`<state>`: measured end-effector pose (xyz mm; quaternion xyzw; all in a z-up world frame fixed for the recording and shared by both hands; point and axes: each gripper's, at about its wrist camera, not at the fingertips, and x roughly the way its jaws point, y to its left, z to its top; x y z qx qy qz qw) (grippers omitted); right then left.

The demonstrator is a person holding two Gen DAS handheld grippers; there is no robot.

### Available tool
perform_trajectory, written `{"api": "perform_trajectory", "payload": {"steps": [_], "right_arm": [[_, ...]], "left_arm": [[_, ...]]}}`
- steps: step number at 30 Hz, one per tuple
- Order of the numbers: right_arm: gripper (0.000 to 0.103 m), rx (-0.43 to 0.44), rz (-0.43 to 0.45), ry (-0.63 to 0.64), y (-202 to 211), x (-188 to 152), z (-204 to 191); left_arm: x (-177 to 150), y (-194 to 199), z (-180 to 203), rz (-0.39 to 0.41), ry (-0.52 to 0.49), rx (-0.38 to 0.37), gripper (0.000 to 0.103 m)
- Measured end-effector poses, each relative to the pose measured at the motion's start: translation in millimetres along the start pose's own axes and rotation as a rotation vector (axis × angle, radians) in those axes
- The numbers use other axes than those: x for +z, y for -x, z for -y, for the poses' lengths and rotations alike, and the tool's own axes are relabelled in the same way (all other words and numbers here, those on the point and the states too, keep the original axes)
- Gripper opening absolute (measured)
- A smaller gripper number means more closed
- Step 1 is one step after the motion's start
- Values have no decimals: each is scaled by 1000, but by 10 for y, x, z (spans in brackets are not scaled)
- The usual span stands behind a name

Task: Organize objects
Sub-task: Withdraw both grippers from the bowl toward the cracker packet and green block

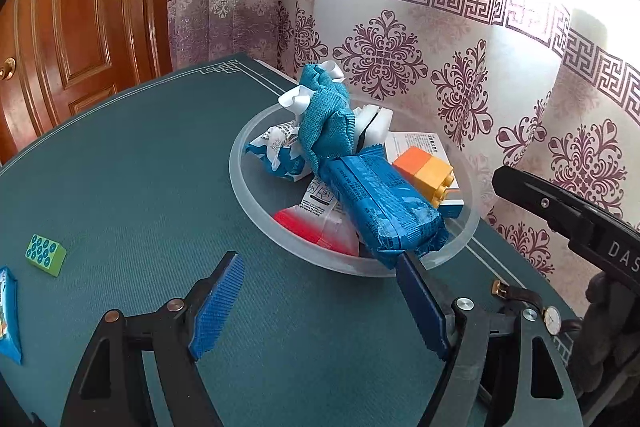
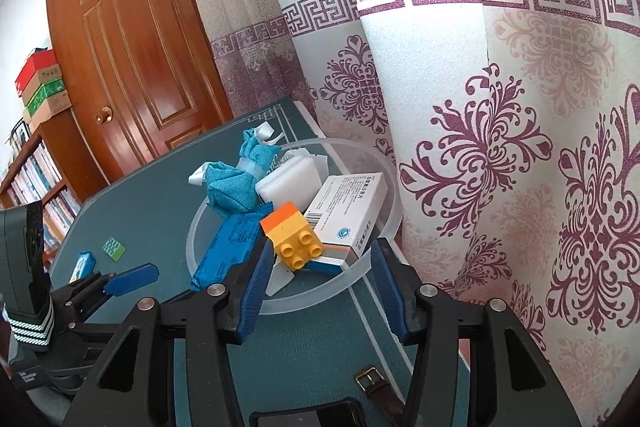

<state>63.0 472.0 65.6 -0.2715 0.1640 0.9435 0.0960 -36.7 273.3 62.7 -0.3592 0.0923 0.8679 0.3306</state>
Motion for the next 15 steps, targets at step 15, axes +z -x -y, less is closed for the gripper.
{"api": "perform_trajectory", "payload": {"steps": [15], "right_arm": [[52,-1,5,1,39,-17,-39]], "left_arm": [[-16,-8,-44,-15,33,-10,85]]}}
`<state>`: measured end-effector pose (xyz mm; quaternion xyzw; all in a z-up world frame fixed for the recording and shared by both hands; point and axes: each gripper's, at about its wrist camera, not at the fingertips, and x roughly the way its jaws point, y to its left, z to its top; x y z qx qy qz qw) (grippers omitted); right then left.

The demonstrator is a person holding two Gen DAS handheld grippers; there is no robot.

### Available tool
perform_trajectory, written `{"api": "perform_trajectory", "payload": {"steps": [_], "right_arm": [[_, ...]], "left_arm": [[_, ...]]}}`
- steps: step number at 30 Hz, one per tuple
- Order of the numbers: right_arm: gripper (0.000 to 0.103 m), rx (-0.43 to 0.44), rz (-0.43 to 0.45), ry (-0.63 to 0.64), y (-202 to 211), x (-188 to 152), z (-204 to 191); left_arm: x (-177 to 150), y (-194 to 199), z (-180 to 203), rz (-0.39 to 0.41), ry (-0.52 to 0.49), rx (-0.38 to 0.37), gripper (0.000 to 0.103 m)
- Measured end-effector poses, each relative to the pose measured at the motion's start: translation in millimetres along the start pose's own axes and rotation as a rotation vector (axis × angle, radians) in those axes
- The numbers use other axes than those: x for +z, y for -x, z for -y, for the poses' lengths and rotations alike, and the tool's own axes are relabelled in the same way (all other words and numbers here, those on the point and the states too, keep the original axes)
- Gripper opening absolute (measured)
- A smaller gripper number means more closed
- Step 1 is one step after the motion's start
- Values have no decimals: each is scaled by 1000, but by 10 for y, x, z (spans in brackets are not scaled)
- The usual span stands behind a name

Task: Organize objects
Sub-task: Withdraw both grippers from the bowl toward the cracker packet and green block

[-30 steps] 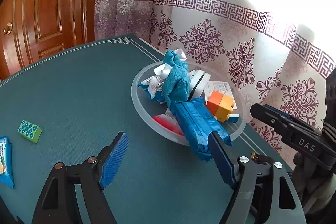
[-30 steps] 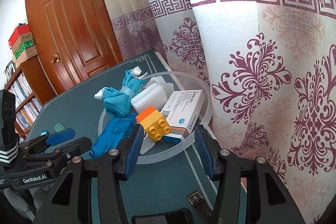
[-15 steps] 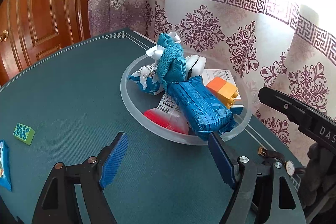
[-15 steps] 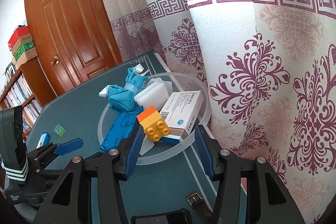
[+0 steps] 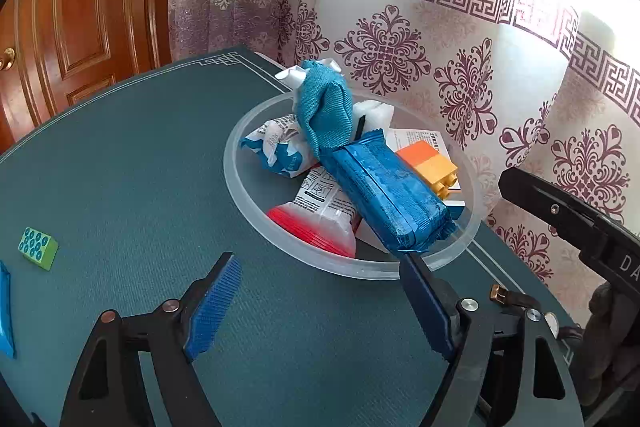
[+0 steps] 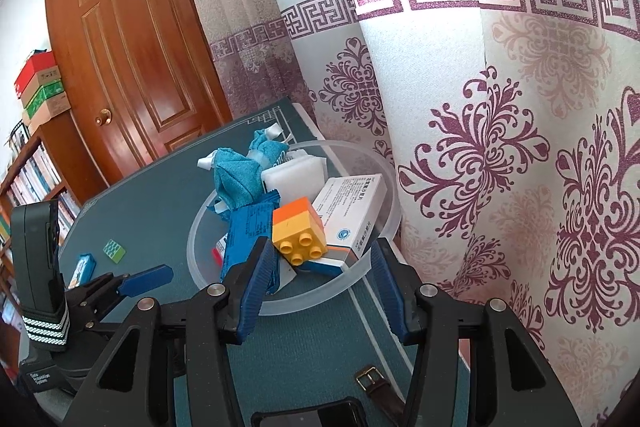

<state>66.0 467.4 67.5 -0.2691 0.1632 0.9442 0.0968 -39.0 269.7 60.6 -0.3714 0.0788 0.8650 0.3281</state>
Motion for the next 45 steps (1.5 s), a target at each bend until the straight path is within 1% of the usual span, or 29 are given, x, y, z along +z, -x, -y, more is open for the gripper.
{"api": "perform_trajectory", "payload": {"steps": [6,12,15,18,21,23,24,34,41,45], "right_arm": [[53,13,0,15,44,-23,-96],[55,36,-13,37,62,-67,-271],[55,54,-27,56,51,-111,-392],[56,75,-38,68,34,-145,-524],[56,98,-50,83,11,-186,-671],[59,115,-58,91,-9,-216,-771],[61,124,-62,97,-22,-234,-825],[62,203,-147,176,-263,-432,-1400],[67,238,-198,219,-402,-560,-1660],[67,251,-219,237,-473,-620,-1749]], "left_arm": [[-25,200,-154,36,32,26,91],[-89,379,-403,63,62,86,92],[-129,465,-578,72,95,113,99],[-170,548,-745,83,112,158,100],[-218,610,-891,84,116,215,101],[-250,651,-1006,85,126,244,102],[-267,668,-1062,85,132,256,102],[-423,778,-1720,61,244,352,102],[-499,821,-2131,50,323,424,102],[-539,807,-2372,35,367,486,102]]}}
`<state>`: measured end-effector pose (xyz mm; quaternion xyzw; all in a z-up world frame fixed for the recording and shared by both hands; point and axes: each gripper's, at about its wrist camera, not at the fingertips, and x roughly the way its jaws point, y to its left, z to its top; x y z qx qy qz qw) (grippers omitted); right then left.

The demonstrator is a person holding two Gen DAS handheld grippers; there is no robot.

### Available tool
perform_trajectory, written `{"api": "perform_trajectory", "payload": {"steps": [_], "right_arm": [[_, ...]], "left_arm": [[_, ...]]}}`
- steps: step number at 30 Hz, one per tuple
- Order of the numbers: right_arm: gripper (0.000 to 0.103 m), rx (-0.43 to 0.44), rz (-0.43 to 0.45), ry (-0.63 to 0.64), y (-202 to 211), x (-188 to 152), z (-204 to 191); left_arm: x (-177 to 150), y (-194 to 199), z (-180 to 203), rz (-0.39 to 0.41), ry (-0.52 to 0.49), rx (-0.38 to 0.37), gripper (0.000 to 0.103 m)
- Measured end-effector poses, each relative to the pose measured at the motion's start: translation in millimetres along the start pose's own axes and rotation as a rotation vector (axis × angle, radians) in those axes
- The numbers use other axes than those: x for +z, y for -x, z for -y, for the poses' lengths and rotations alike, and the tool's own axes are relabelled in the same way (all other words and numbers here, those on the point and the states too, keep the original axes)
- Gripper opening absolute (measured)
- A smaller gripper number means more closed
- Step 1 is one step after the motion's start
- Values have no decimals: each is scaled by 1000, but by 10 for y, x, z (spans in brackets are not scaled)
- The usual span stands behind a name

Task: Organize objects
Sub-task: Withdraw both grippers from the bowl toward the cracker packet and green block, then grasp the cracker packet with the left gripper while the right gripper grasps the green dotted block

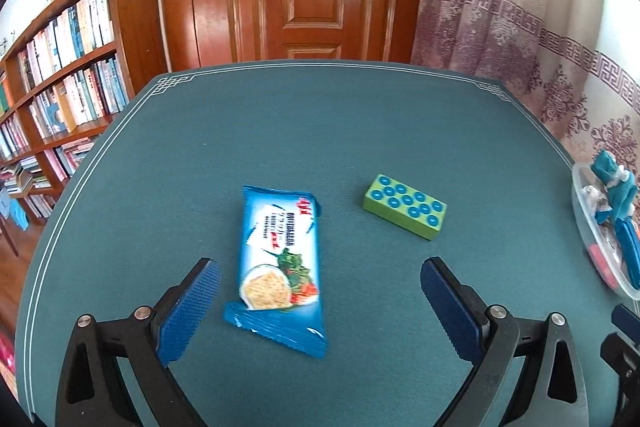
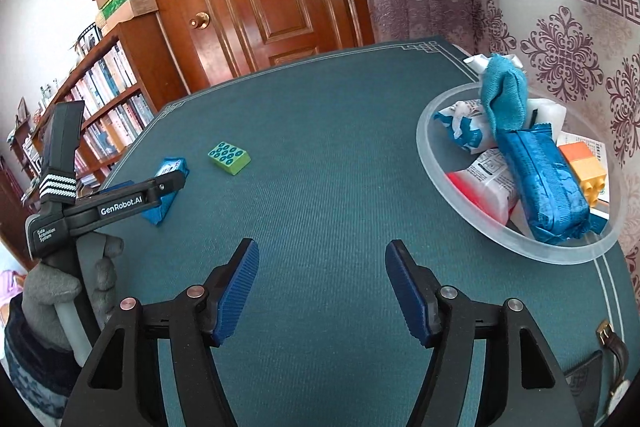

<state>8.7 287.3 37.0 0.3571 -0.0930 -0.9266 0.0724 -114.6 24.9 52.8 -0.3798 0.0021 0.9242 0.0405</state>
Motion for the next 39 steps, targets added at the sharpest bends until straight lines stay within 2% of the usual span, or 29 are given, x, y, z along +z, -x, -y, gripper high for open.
{"api": "perform_trajectory", "payload": {"steps": [3,8,12,14,17,19,20,22,32,39], "right_arm": [[67,9,-14,4,-69,-16,-35],[67,20,-36,12,-163,-41,-86],[67,25,-54,20,-231,-61,-124],[67,26,-61,27,-257,-66,-147],[67,28,-66,41,-292,-54,-202],[67,30,-71,50,-320,-37,-241],[67,31,-74,55,-337,-27,-262],[67,38,-83,66,-382,-3,-314],[67,39,-78,156,-821,304,-650],[67,51,-105,174,-1269,551,-815]], "left_arm": [[20,-114,-100,-20,9,49,102],[37,-278,-228,-57,41,62,101],[35,-359,-266,-99,58,39,90],[39,-353,-262,-91,53,41,86],[23,-342,-240,-79,37,42,77],[13,-326,-214,-70,20,33,63],[19,-325,-202,-66,11,27,60],[16,-319,-192,-59,-5,14,46],[10,-254,-252,-49,12,-36,44],[6,-154,-290,-23,25,-19,44]]}}
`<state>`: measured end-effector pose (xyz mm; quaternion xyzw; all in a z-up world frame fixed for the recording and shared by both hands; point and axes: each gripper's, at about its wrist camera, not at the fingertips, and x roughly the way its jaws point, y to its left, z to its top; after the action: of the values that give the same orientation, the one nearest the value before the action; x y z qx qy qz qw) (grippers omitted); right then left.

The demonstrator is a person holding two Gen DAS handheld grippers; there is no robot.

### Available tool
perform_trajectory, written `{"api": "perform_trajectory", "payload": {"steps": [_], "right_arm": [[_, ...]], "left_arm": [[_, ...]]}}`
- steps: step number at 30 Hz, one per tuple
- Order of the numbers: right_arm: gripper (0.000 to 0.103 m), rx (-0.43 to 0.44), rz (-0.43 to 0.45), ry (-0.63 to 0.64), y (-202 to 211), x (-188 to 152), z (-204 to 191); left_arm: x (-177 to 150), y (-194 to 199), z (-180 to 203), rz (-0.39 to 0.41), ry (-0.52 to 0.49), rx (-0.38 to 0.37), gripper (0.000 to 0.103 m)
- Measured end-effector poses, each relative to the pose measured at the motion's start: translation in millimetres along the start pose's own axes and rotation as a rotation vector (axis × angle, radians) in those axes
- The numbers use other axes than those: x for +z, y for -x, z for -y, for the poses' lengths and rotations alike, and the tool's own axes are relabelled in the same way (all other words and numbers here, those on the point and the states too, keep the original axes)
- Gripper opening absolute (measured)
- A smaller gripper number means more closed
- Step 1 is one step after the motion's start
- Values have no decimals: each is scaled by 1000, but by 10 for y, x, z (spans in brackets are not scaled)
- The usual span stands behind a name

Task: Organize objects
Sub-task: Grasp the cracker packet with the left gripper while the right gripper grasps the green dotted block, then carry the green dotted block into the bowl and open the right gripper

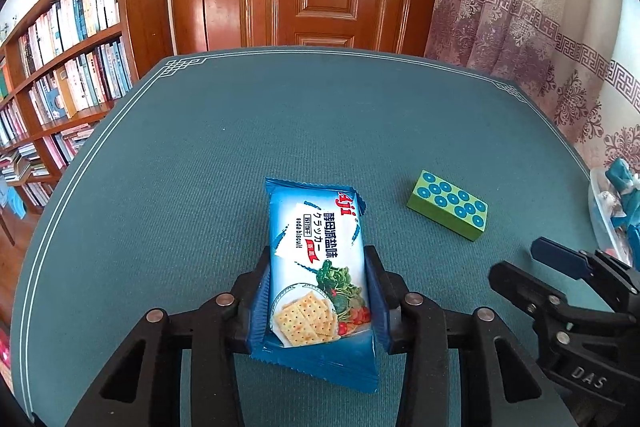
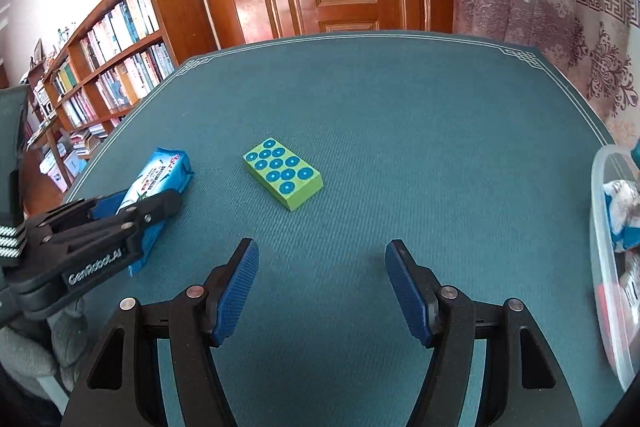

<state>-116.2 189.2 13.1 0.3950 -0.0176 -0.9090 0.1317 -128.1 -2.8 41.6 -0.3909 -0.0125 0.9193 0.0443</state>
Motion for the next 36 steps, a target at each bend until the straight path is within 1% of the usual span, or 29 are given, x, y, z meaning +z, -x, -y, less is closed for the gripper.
{"api": "perform_trajectory", "payload": {"steps": [7,14,15,16,18,20,22,25,36], "right_arm": [[68,0,12,70,-249,239,-178],[67,-10,-21,110,-470,402,-265],[64,-19,-22,120,-484,404,-285],[58,-30,-22,131,-492,408,-304],[50,-49,-21,150,-497,400,-341],[46,-62,-20,160,-488,388,-363],[38,-72,-18,161,-471,367,-361],[31,-74,-16,145,-422,331,-323],[30,-89,-12,73,-85,1,-140]], "left_arm": [[10,20,-32,7,19,13,44],[7,38,-58,11,34,16,44],[5,38,-57,10,35,14,44],[-1,40,-54,10,34,13,44],[-6,40,-53,9,31,11,44],[-8,45,-46,9,30,9,44],[-8,48,-46,9,29,6,44],[-15,59,-46,10,30,4,44],[-36,139,16,23,15,-22,44]]}}
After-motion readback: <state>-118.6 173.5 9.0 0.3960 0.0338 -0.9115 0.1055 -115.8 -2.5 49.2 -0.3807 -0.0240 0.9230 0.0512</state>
